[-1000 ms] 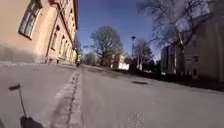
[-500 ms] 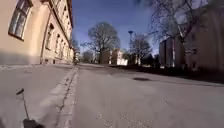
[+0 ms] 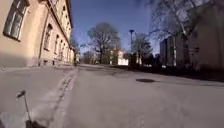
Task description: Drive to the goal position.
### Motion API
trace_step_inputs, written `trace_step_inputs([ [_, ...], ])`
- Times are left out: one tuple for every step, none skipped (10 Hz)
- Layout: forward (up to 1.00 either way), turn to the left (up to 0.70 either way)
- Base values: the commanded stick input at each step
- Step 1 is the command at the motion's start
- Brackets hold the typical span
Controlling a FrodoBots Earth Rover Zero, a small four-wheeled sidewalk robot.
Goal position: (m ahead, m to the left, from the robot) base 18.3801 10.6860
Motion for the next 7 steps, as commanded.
trace_step_inputs([
  [0.85, 0.0],
  [0.85, 0.0],
  [0.85, 0.0],
  [0.85, 0.0],
  [0.85, 0.0],
  [0.85, 0.0],
  [0.85, 0.0],
])
